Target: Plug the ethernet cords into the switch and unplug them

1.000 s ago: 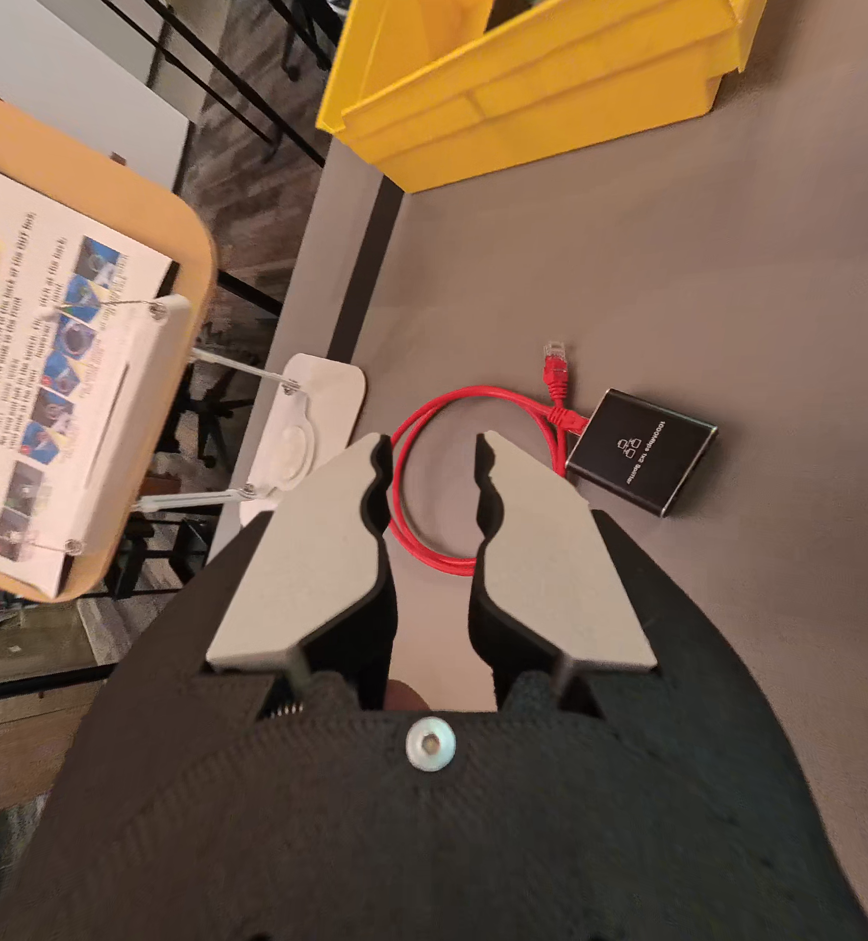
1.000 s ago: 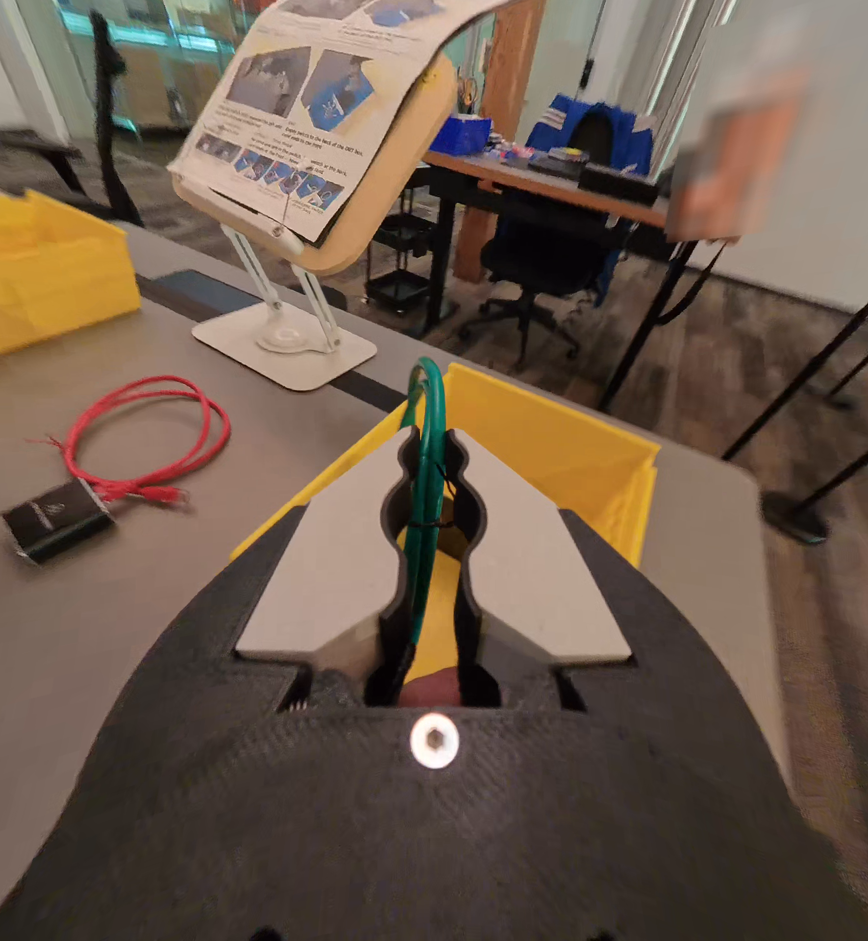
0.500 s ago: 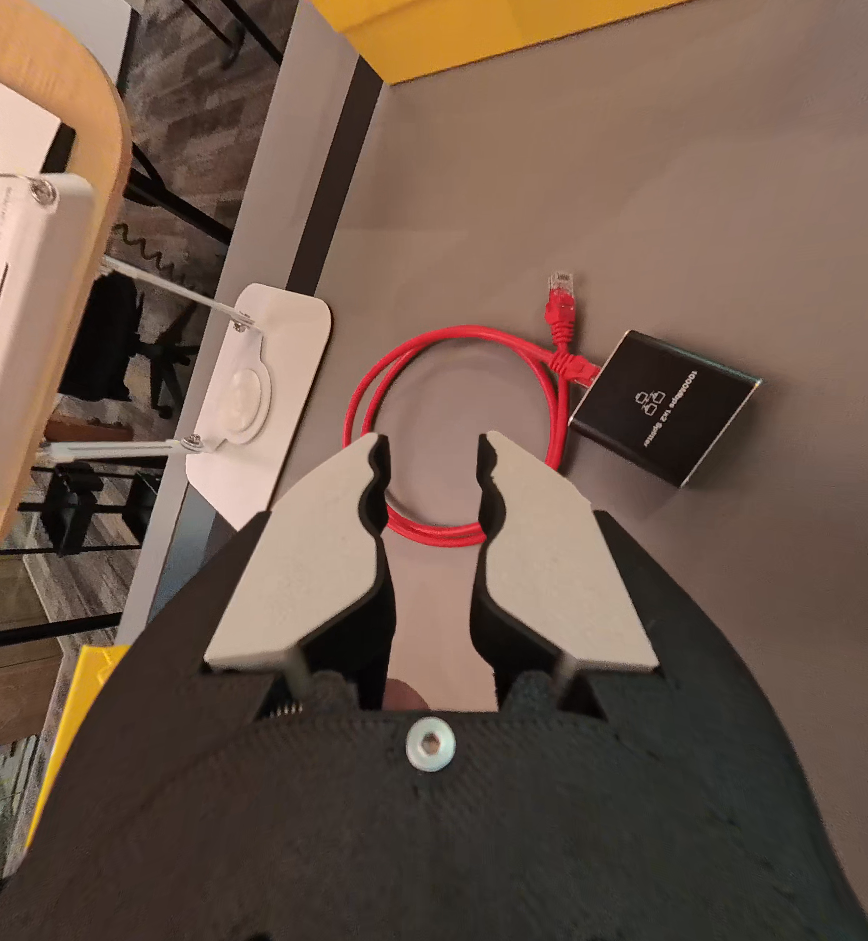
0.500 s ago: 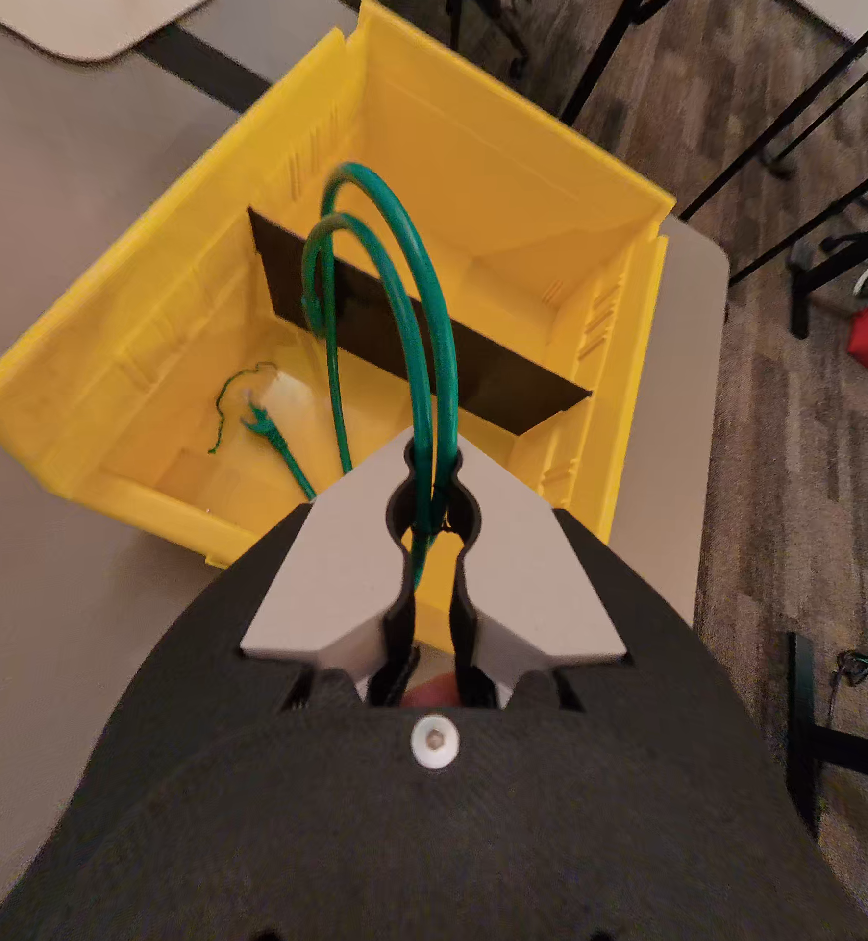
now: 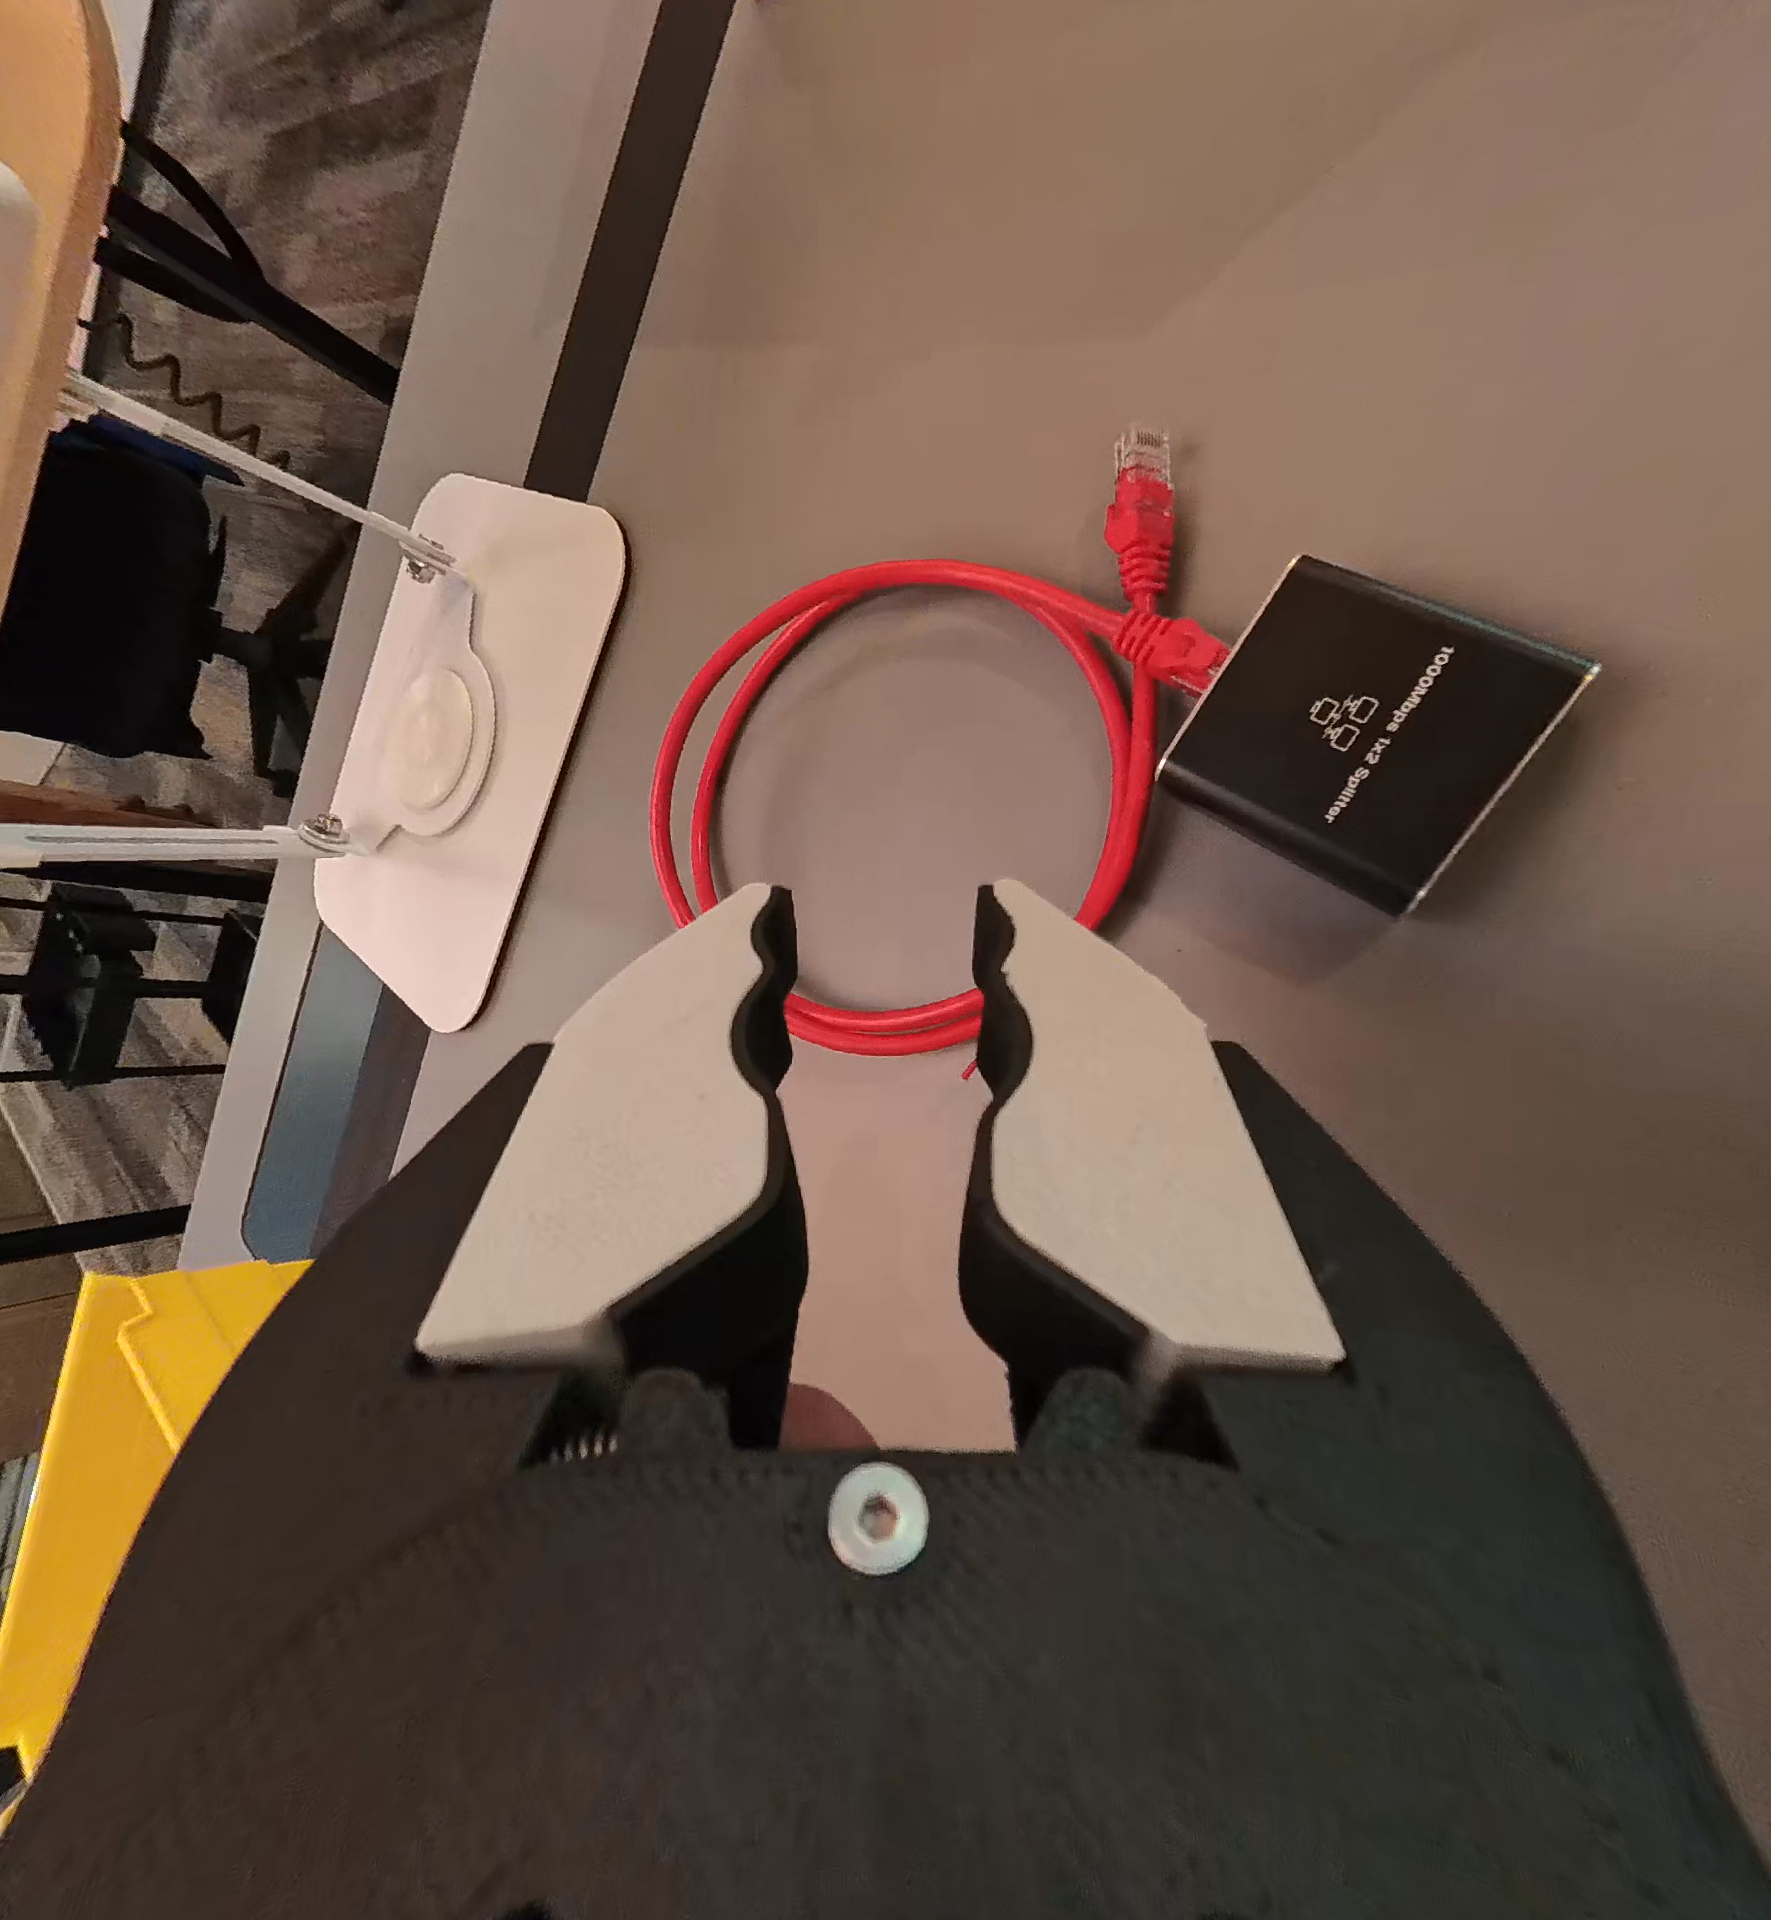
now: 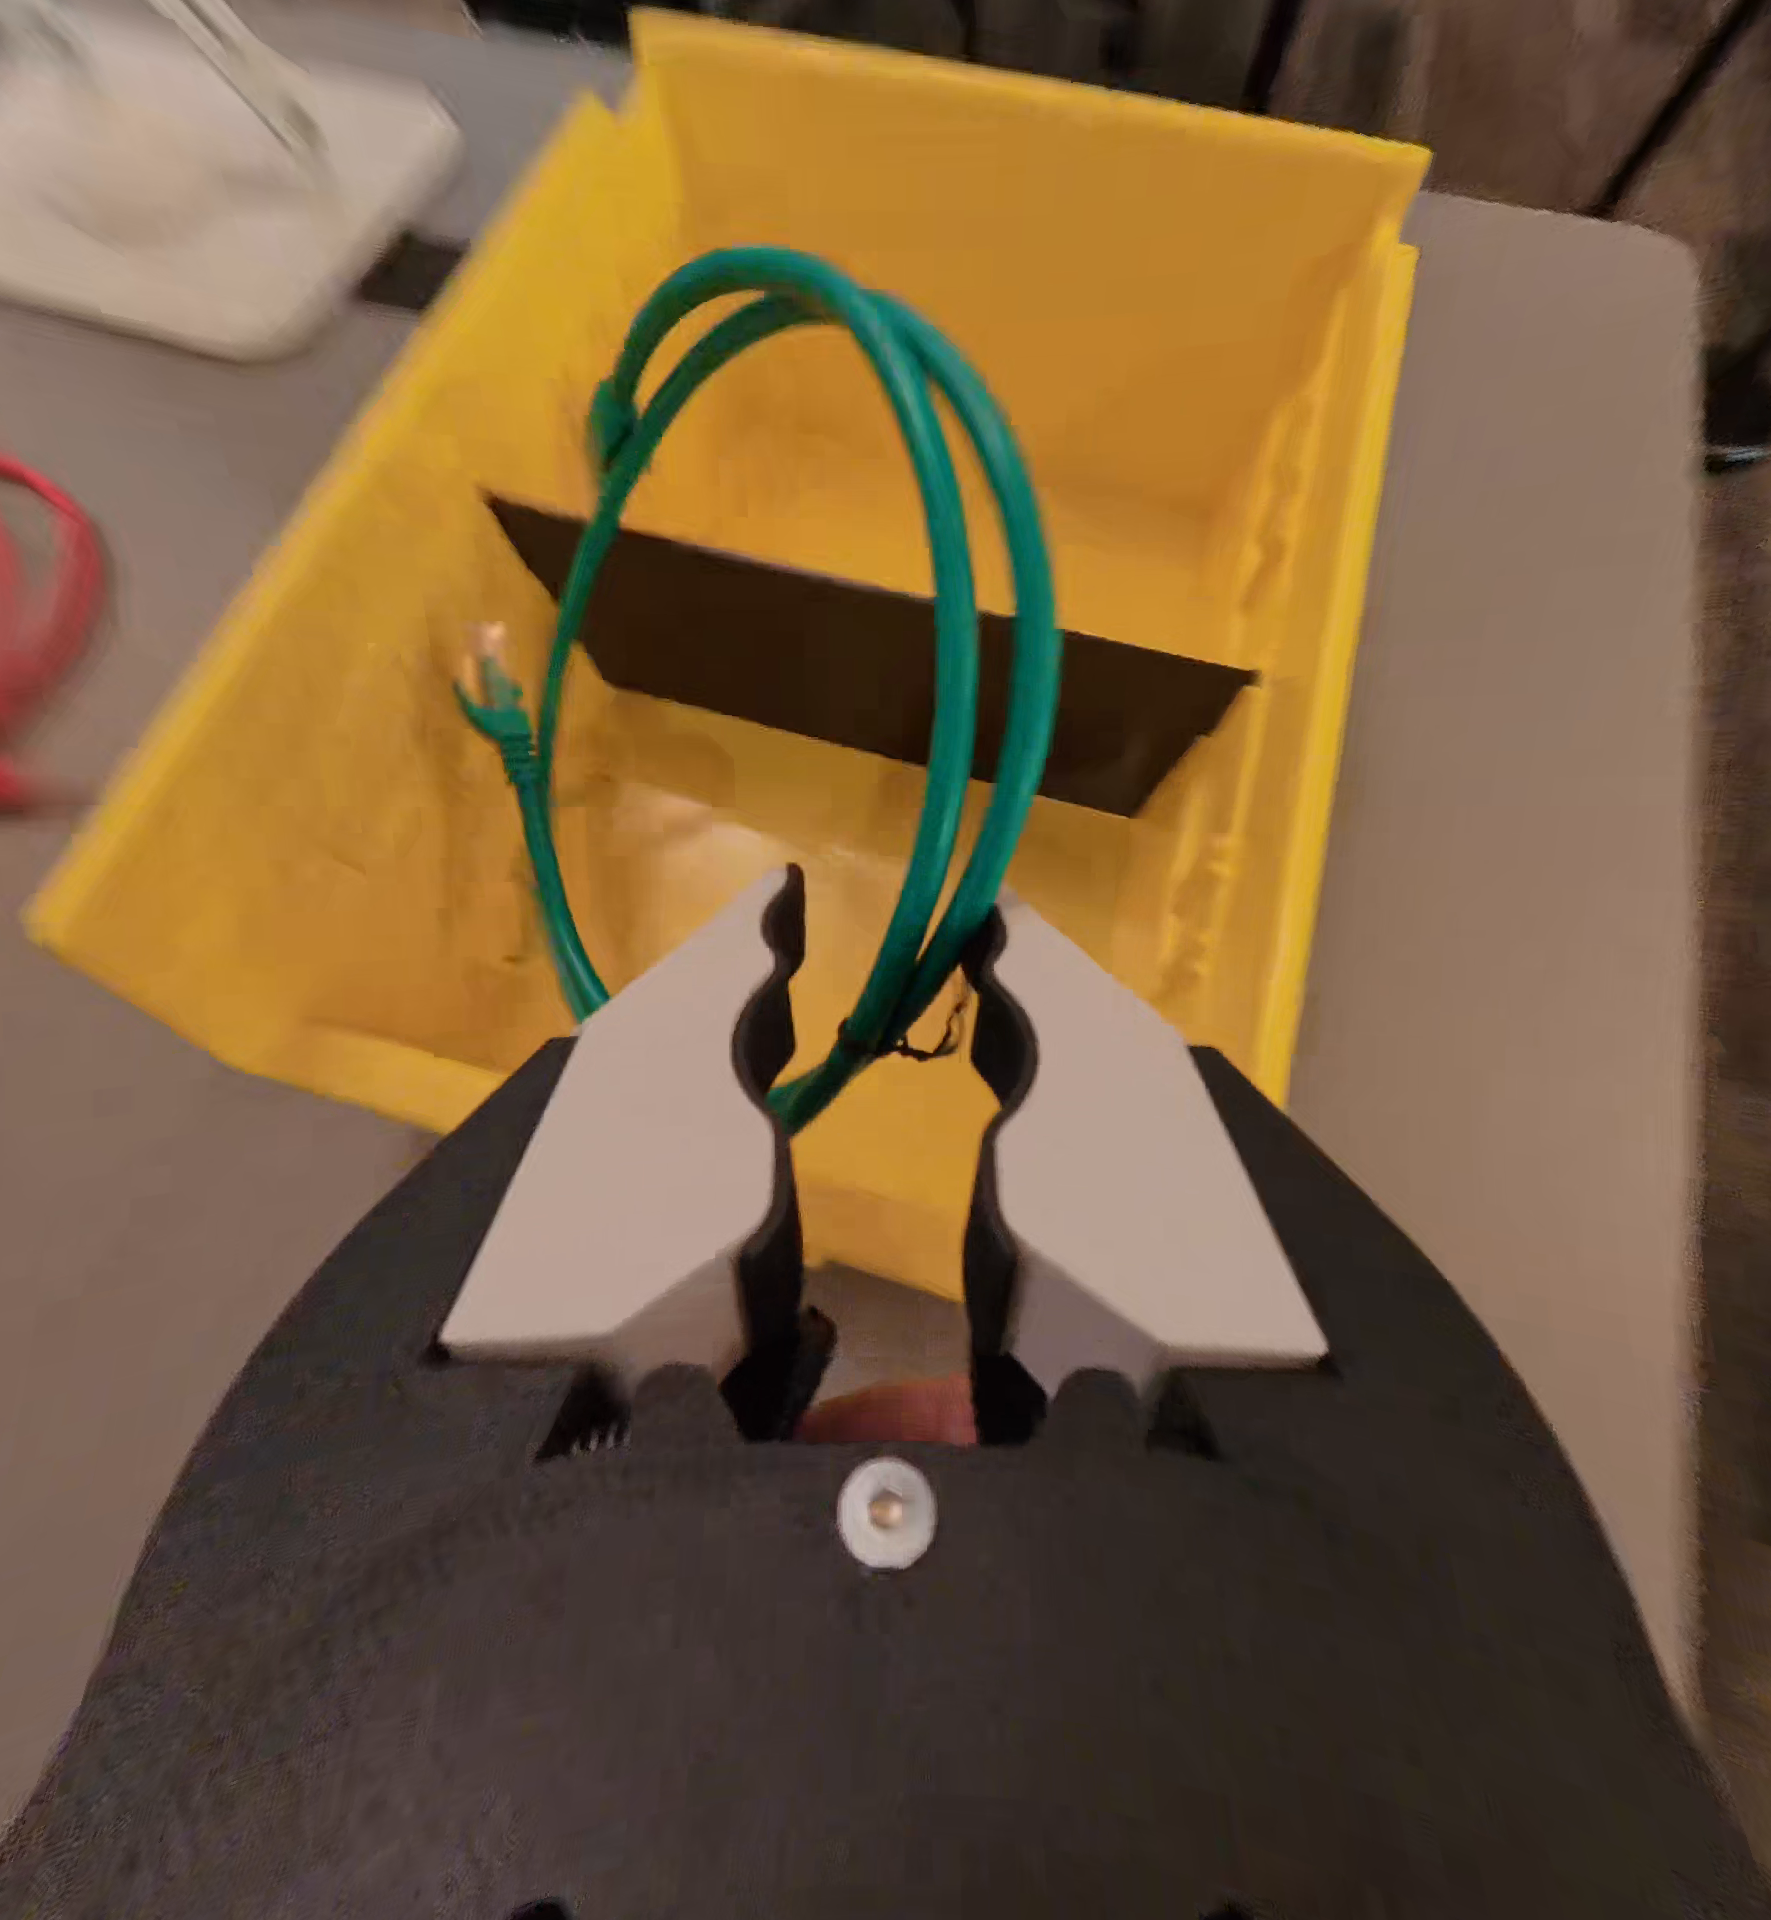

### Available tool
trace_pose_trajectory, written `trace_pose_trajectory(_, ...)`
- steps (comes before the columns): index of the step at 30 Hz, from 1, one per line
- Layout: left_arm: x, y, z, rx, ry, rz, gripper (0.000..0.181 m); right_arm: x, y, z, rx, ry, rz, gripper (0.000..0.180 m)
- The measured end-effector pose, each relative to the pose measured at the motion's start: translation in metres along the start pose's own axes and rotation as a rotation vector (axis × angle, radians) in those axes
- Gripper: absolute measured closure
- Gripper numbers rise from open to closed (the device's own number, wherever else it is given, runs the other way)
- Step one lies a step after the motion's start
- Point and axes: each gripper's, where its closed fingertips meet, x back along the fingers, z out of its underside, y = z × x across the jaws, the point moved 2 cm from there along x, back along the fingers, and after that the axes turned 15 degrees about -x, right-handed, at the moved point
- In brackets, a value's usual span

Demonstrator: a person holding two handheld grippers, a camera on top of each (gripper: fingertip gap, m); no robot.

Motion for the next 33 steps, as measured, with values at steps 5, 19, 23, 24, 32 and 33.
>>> trace_pose_trajectory(5,-0.002,0.001,0.005,0.016,0.016,0.006,0.147,0.015,0.000,-0.016,0.160,-0.034,0.140,0.155)
trace_pose_trajectory(19,0.020,-0.012,0.024,0.058,0.048,-0.009,0.147,0.023,0.063,-0.055,0.331,-0.216,-0.007,0.160)
trace_pose_trajectory(23,0.030,-0.022,0.033,0.093,0.058,-0.014,0.147,0.030,0.172,-0.072,0.382,-0.291,-0.340,0.154)
trace_pose_trajectory(24,0.032,-0.025,0.036,0.098,0.065,-0.016,0.147,0.026,0.198,-0.068,0.403,-0.272,-0.401,0.148)
trace_pose_trajectory(32,0.050,-0.050,0.063,0.140,0.117,-0.027,0.147,-0.086,0.301,0.007,0.605,0.084,-0.394,0.136)
trace_pose_trajectory(33,0.053,-0.052,0.066,0.147,0.121,-0.033,0.147,-0.103,0.300,0.017,0.626,0.129,-0.360,0.136)
